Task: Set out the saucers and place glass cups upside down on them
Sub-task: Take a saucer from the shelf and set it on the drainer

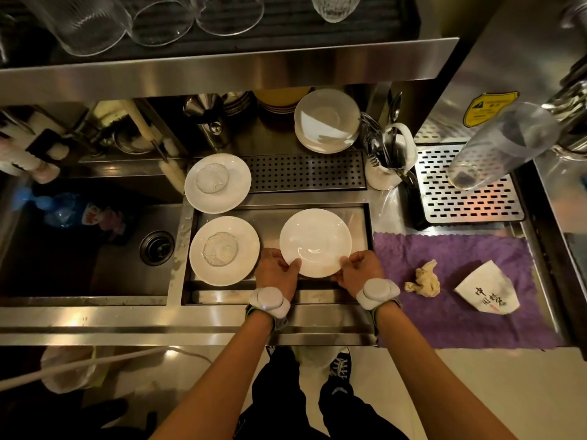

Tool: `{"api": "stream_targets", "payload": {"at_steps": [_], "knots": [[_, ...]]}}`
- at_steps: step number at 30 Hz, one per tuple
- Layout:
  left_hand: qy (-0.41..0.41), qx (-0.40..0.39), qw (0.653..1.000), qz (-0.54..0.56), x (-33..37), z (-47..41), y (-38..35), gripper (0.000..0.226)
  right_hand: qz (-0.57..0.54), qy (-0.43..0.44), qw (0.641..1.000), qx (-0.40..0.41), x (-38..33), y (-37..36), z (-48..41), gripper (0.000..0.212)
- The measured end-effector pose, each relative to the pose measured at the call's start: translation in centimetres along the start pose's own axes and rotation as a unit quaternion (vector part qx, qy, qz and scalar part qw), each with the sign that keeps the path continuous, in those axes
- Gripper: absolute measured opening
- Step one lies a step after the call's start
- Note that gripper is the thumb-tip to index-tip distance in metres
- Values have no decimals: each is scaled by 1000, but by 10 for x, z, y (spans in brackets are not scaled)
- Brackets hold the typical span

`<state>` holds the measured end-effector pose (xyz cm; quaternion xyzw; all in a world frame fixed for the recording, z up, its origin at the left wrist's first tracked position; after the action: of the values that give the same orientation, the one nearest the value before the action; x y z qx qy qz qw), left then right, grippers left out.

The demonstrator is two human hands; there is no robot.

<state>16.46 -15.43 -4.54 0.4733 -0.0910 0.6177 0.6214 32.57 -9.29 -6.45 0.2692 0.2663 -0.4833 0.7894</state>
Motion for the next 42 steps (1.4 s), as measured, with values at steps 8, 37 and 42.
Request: {"api": "stream_targets", "payload": {"at_steps": [8,37,42], "knots": [[10,-29,999,-21,-6,-1,2,25,-38,-31,998,-35,0,7,1,18],[-143,-6,986,-82,135,-128,32,30,17,70,995,66,-151,-7,-64,21],[-148,-35,986,-72,158,-161,34,34,36,74,992,97,-184,-8,-76,36]]}}
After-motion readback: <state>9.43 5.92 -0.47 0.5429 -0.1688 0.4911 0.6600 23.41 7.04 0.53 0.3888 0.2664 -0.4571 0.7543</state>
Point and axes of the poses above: each hand's wrist, its own z-axis away from the middle knuckle, its own y-axis out of the back of the hand, x = y × z, the point moved 2 cm from there along -z, towards the middle knuckle, and after that the axes turned 12 degrees about -x, right-handed, at the moved point
